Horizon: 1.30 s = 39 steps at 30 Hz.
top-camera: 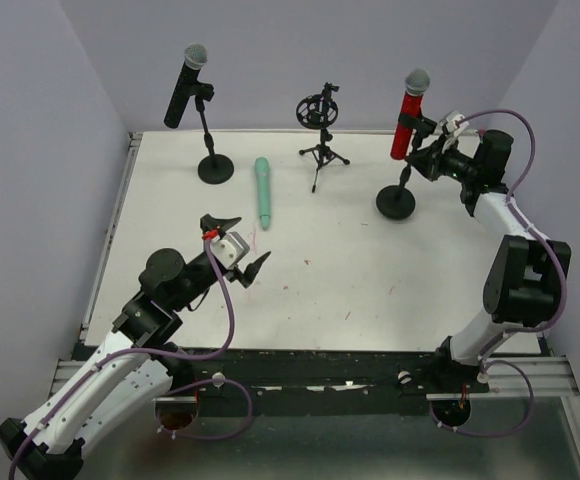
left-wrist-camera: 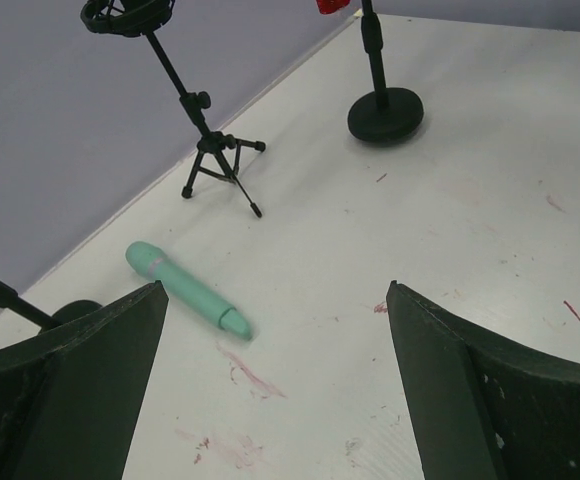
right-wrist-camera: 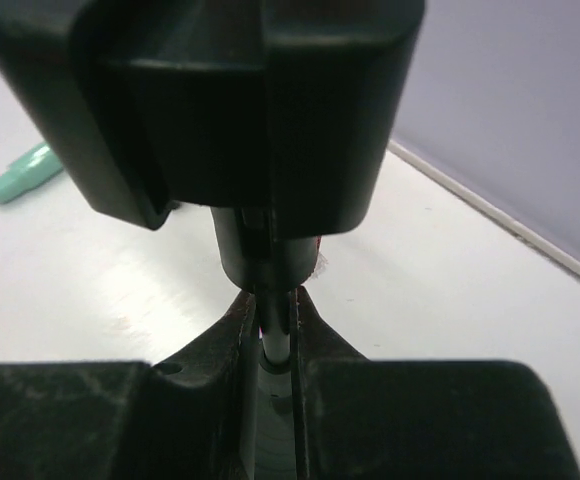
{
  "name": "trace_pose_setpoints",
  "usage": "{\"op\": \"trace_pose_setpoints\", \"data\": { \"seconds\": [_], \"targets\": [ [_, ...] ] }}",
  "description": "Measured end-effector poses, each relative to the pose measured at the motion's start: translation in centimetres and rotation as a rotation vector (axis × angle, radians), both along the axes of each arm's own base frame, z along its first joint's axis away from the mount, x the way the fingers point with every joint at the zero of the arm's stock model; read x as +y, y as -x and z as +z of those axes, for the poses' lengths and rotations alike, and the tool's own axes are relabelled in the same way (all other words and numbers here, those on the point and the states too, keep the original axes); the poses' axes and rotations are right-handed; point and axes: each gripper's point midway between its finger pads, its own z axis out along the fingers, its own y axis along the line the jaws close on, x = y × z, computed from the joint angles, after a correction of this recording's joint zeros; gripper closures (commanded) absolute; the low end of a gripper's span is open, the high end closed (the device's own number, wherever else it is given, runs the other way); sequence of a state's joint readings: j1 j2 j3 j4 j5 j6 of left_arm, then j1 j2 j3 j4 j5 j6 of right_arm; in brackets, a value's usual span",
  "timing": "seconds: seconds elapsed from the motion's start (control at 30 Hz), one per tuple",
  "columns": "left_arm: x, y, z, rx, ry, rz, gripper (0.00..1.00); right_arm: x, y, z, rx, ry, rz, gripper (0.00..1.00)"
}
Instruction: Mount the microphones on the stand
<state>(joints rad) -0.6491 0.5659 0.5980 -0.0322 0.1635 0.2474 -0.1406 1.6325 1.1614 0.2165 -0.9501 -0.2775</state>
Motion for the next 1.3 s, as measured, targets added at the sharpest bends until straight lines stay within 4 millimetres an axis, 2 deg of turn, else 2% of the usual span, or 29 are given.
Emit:
{"op": "trace_pose_setpoints", "data": {
  "seconds": [0.03,0.3,0.43,0.57,0.67,0.9,1.03,1.17,1.3],
  "targets": [
    [0.0,0.0,0.0,0.000,0.000,0.002,0.02,-1.0,-1.6,-0.4,-0.006,-0.007,-0.048,0.92],
    [0.2,-0.5,-0.4,0.002,-0.017,0.025,0.02,-5.5,-8.0,-0.8,-0.078,-0.023,-0.232,0.92],
    [0.3,-0.8,-0.6,0.007,-0.024,0.031,0.02,-7.0,-10.1,-1.0,-0.117,-0.012,-0.302,0.91],
    [0.3,-1.0,-0.9,0.014,-0.030,0.038,0.02,-8.1,-11.3,-2.0,-0.128,-0.007,-0.346,0.88],
    [0.3,-1.2,-1.1,0.023,-0.037,0.044,0.02,-8.6,-11.5,-2.0,-0.133,-0.012,-0.358,0.85],
    [0.4,-1.3,-1.2,0.025,-0.037,0.049,0.02,-9.8,-11.5,-1.6,-0.151,-0.026,-0.376,0.52],
    [0.5,-1.3,-1.1,0.022,-0.036,0.050,0.02,-10.0,-11.3,-1.5,-0.168,-0.032,-0.375,0.43],
    [0.6,-1.2,-0.9,0.016,-0.030,0.050,0.02,-10.0,-10.9,-1.9,-0.154,-0.040,-0.378,0.25],
    [0.7,-1.0,-0.5,0.004,-0.021,0.050,0.02,-10.0,-9.9,-1.9,-0.140,-0.051,-0.386,0.17]
  ]
}}
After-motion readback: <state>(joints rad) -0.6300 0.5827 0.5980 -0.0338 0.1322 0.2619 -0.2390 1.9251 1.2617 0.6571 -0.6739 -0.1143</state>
